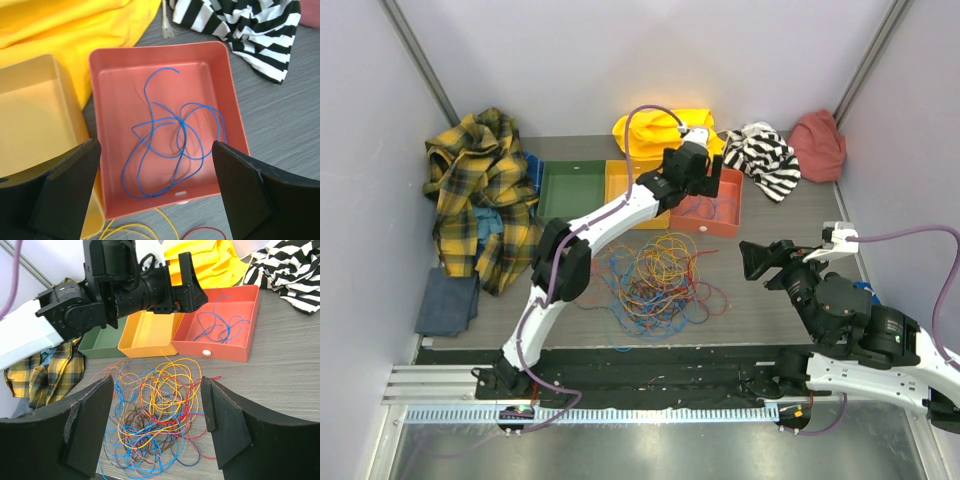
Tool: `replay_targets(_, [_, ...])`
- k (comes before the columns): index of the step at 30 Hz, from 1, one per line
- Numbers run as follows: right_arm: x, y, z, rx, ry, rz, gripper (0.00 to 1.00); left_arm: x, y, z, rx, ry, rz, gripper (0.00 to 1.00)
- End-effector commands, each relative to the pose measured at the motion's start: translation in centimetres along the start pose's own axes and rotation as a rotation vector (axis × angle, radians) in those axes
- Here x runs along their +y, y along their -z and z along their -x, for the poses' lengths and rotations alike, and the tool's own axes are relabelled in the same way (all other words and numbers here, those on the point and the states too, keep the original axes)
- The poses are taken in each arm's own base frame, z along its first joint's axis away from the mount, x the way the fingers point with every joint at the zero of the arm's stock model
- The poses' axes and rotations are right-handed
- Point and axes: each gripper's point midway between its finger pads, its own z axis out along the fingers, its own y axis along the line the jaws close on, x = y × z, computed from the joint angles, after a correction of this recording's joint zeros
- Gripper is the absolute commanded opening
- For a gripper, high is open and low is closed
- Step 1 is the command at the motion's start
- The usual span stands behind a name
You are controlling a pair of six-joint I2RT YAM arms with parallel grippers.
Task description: Untangle the cables
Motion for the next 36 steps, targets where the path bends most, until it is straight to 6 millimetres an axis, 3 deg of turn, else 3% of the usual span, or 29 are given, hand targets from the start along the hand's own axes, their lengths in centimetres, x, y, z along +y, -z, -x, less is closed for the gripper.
replay_targets(1, [0.0,-0.2,0.4,-0.023,-0.013,-0.019,0.78,1.8,6.8,8.2,-0.152,0.026,0.078,0.99])
replay_targets(2, [0.1,-0.3,0.3,-0.021,-0.015,-0.018,0.78,3.2,7.8,7.4,-0.137,0.026,0.129,0.99])
replay_targets(3, [0.1,-0.5,-0.3,-0.013,-0.006,-0.023,0.78,3.7,10.7,9.0,-0.176,0.071,0.132,0.99])
replay_targets(5, [0.5,-0.8,-1.1,0.0,0.0,-0.017,0.78,5.4,13.6,8.9,-0.198,0.12,0.185,1.0])
replay_targets(6, [0.5,-1.1,-2.0,0.012,0.016,-0.022,0.78,7.0,13.6,5.2,-0.133,0.119,0.231,1.0])
replay_targets(7, [0.8,-1.4,-2.6,0.018,0.017,-0.024,0.78,7.7,16.7,6.4,-0.181,0.203,0.235,1.0])
replay_targets(8, [1.1,-1.6,-3.2,0.03,0.025,-0.015,0.78,9.4,17.6,5.1,-0.183,0.24,0.297,1.0])
replay_targets(9, [1.1,-1.9,-4.1,0.042,0.045,-0.02,0.78,11.3,18.3,1.4,-0.129,0.242,0.362,1.0])
replay_targets(11, [1.4,-2.5,-4.9,0.054,0.064,-0.035,0.79,13.1,21.2,0.2,-0.133,0.337,0.39,1.0])
replay_targets(12, [1.4,-2.7,-5.3,0.058,0.077,-0.044,0.79,13.9,21.6,-2.8,-0.06,0.313,0.398,1.0])
replay_targets(14, [1.7,-3.1,-6.0,0.062,0.089,-0.05,0.79,14.4,23.6,-3.7,-0.028,0.319,0.39,1.0])
replay_targets(17, [2.7,-3.6,-7.2,0.084,0.11,-0.012,0.78,14.4,25.2,-6.7,0.075,0.286,0.367,1.0])
replay_targets(20, [3.6,-4.2,-8.8,0.115,0.138,0.007,0.77,13.2,25.6,-8.7,0.114,0.278,0.268,1.0])
replay_targets(22, [3.8,-4.5,-9.2,0.119,0.135,0.002,0.77,11.3,25.4,-10.3,0.157,0.292,0.16,0.98])
replay_targets(28, [4.6,-5.1,-10.2,0.138,0.115,0.002,0.77,8.8,24.0,-14.8,0.233,0.295,0.074,0.83])
replay_targets(32, [4.7,-5.1,-10.5,0.143,0.105,0.005,0.77,7.5,22.1,-15.8,0.26,0.27,0.047,0.8])
replay_targets(33, [4.8,-5.1,-10.4,0.141,0.099,0.006,0.77,7.2,21.6,-15.1,0.245,0.268,0.042,0.79])
replay_targets(34, [4.8,-5.1,-10.5,0.145,0.098,0.007,0.77,7.4,20.9,-15.9,0.263,0.245,0.061,0.79])
replay_targets(36, [4.9,-5.1,-10.6,0.149,0.09,0.011,0.77,7.1,20.0,-15.5,0.254,0.236,0.063,0.78])
